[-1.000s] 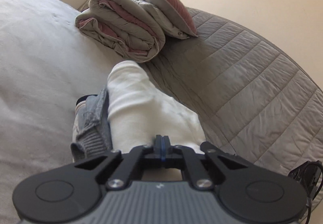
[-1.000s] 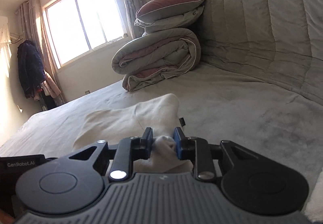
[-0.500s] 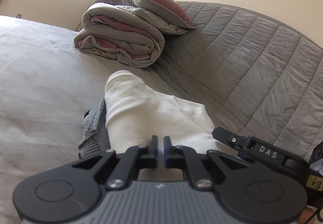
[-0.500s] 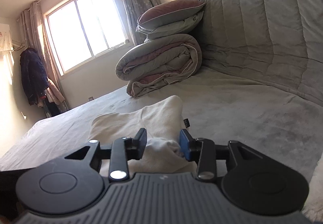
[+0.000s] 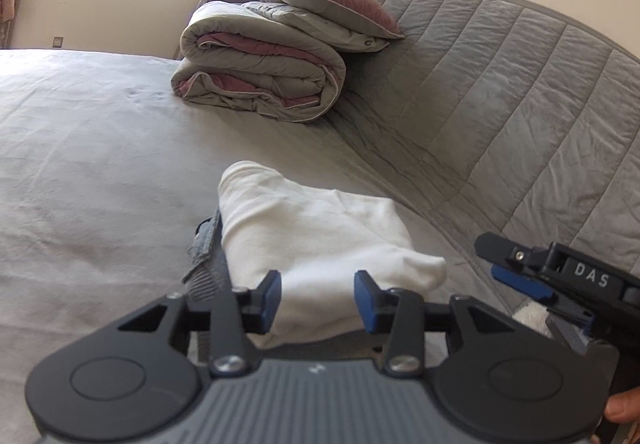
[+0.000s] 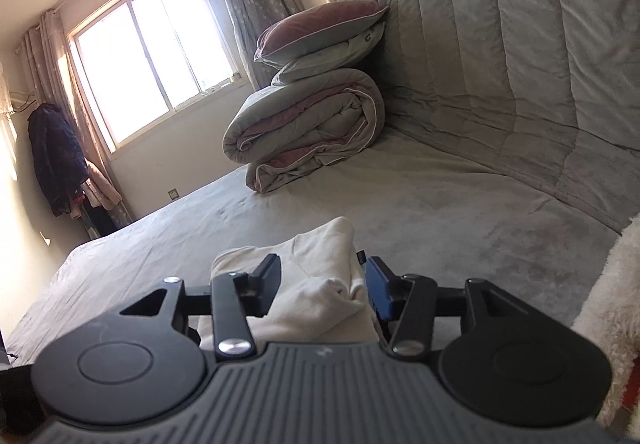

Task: Fold clothes
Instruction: 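Lower the sweatshirt onto the stack and open both grippers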

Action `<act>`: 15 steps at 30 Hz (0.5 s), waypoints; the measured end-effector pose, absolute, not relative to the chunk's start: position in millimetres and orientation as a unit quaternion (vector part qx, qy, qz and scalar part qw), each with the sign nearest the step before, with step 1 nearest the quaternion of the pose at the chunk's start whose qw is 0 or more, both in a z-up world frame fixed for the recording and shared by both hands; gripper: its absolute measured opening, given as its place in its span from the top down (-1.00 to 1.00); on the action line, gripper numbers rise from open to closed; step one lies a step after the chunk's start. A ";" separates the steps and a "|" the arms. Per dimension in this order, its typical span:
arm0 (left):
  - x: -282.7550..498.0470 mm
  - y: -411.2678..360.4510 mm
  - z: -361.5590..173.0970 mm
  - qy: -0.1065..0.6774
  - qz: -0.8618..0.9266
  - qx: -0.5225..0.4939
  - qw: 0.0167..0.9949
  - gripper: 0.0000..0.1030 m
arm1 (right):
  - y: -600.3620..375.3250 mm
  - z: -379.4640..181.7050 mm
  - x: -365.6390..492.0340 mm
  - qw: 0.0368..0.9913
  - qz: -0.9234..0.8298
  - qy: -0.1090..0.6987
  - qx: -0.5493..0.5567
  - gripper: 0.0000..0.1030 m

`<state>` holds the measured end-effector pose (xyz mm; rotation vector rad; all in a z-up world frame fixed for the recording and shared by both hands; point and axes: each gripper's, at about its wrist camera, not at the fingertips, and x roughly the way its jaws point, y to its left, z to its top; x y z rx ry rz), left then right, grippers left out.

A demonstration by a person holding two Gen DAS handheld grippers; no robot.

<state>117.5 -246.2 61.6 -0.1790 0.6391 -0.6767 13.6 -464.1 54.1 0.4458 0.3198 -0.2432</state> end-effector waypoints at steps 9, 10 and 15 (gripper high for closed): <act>80.7 -227.7 86.9 0.323 -0.298 -0.048 0.897 0.06 | -442.5 82.0 -10.0 0.952 -0.128 0.171 0.218 -0.17; 77.6 -225.9 89.1 0.326 -0.295 -0.046 0.897 0.01 | -440.1 84.7 -12.4 0.952 -0.129 0.172 0.217 -0.19; 62.2 -221.9 98.2 0.341 -0.291 -0.028 0.893 -0.11 | -431.6 95.4 -24.9 0.950 -0.135 0.178 0.219 -0.25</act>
